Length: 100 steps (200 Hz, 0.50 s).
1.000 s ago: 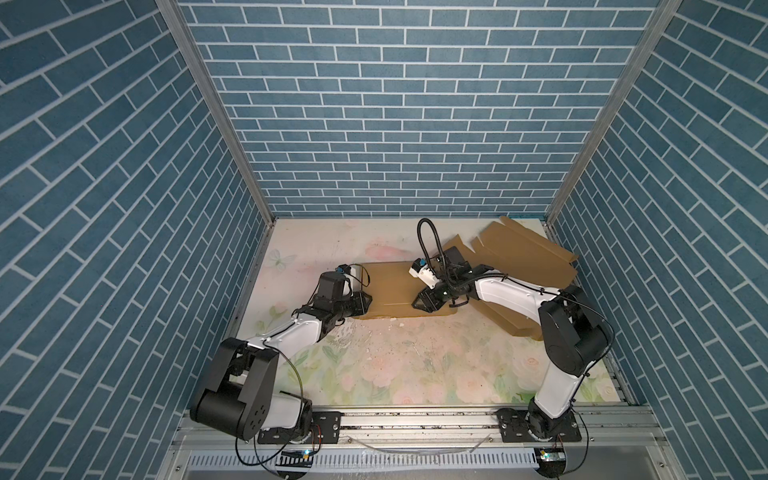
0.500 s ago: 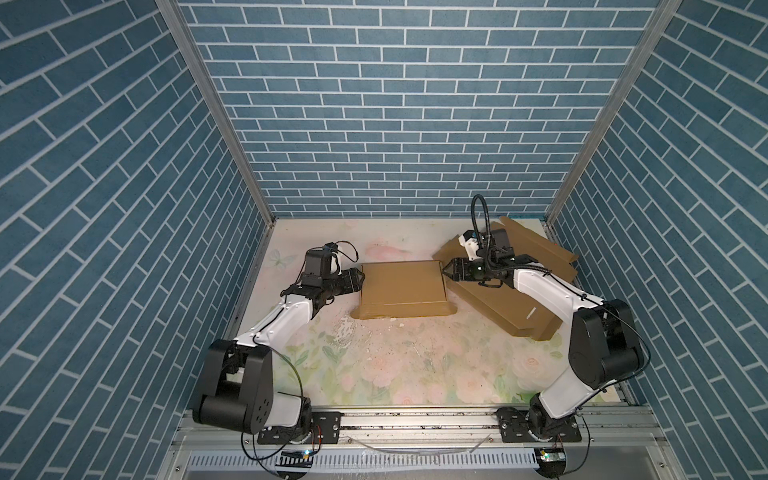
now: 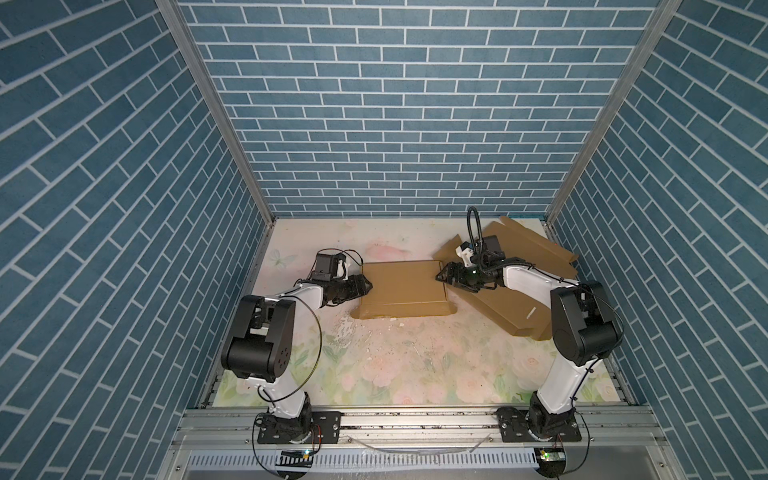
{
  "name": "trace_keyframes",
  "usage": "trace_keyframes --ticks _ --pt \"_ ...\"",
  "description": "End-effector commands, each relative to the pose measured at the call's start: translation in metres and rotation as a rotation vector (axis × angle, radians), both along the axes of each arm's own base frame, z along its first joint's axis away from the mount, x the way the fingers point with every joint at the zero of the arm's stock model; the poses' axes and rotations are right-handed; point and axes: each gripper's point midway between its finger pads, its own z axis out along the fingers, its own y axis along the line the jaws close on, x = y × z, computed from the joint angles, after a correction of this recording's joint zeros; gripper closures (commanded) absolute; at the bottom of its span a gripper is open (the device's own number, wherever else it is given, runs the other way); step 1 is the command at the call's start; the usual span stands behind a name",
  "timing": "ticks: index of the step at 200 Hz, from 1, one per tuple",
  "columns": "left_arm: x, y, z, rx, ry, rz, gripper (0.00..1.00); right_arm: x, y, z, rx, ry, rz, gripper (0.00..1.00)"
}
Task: Fold the paper box
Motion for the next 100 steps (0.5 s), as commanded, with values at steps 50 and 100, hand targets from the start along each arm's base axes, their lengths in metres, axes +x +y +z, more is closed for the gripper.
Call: trace_keyframes --ticks 50,100 --pt "-0.006 0.007 -0.028 -0.07 0.127 0.011 0.57 -0.025 0.002 -0.026 0.088 0.132 -0.013 0.09" --pt "-0.022 0.026 -0.049 -0.065 0.262 0.025 0.69 -0.038 0.003 -0.035 0.126 0.19 -0.018 0.07"
